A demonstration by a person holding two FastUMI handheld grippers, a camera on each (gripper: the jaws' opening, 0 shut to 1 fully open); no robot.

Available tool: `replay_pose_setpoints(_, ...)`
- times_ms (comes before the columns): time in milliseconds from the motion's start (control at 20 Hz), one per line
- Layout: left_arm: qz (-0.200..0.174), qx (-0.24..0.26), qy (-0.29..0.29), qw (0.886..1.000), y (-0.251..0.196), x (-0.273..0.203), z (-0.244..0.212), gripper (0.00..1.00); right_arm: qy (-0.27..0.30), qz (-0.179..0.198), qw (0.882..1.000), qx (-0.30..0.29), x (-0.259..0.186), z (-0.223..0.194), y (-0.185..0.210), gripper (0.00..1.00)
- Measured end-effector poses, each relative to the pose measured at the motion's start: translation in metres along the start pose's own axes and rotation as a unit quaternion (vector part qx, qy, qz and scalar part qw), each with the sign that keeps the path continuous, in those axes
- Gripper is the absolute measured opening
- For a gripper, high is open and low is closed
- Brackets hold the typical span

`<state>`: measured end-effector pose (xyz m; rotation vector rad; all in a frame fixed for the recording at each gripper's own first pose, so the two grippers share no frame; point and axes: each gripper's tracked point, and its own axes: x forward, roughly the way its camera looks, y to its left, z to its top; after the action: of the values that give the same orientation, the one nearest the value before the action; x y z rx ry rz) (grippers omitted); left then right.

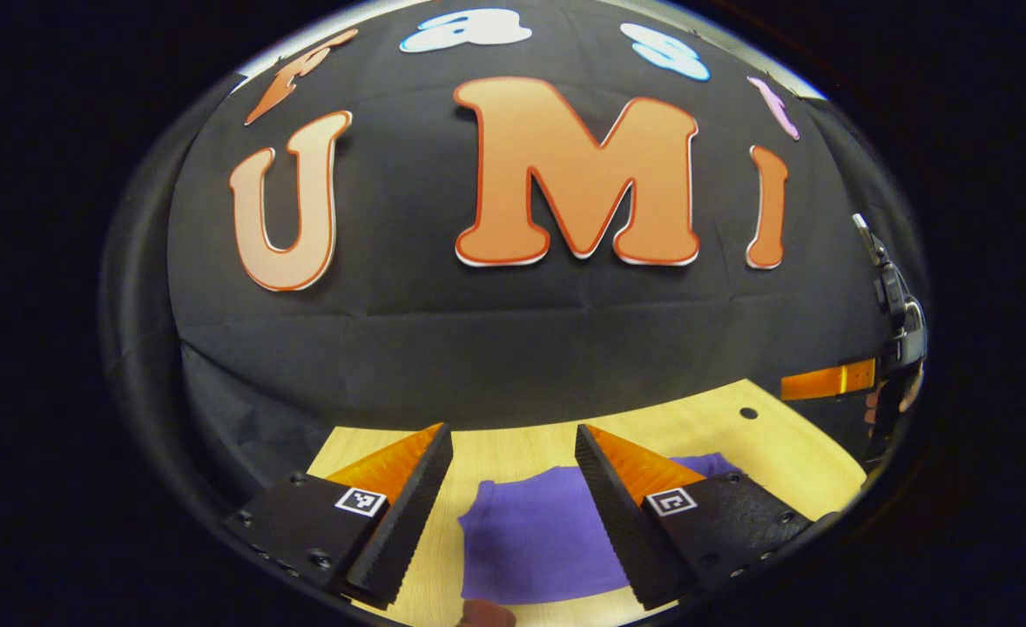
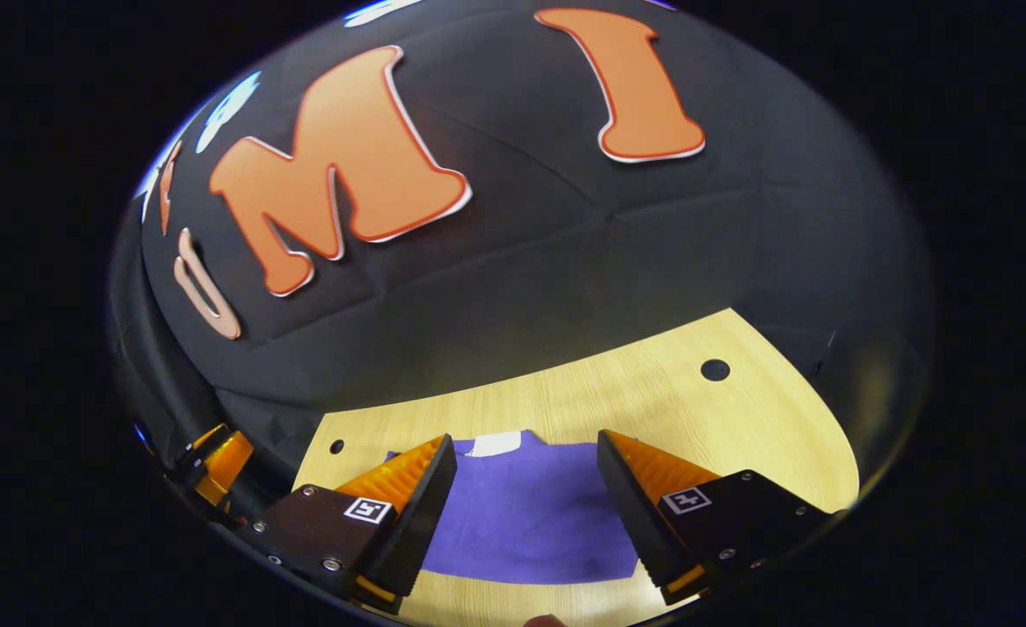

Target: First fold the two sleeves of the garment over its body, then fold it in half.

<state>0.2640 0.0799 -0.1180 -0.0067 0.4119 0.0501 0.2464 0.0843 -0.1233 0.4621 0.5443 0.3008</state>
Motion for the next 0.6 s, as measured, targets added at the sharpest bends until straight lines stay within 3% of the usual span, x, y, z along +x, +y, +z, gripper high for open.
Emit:
replay_pose_setpoints(150,-0.034,0.004,-0.07,0.997,-0.011,-0.028,0.026,0.94,-0.055,0.009,0.998,-0.044,-0.027,0.004,0.022,0.96)
replay_pose_setpoints(350,-0.035,0.021,-0.096,0.995,-0.016,-0.077,0.018,0.92,-0.099,-0.018,0.993,-0.055,-0.058,0.005,0.031,0.97)
replay_pose_setpoints(450,-0.048,0.018,-0.109,0.993,-0.023,-0.099,0.019,0.92,-0.121,0.005,0.991,-0.054,-0.074,0.004,0.048,0.96)
replay_pose_setpoints(600,-0.079,0.025,-0.119,0.989,-0.035,-0.122,0.012,0.92,-0.137,-0.004,0.989,-0.063,-0.089,-0.005,0.057,0.96)
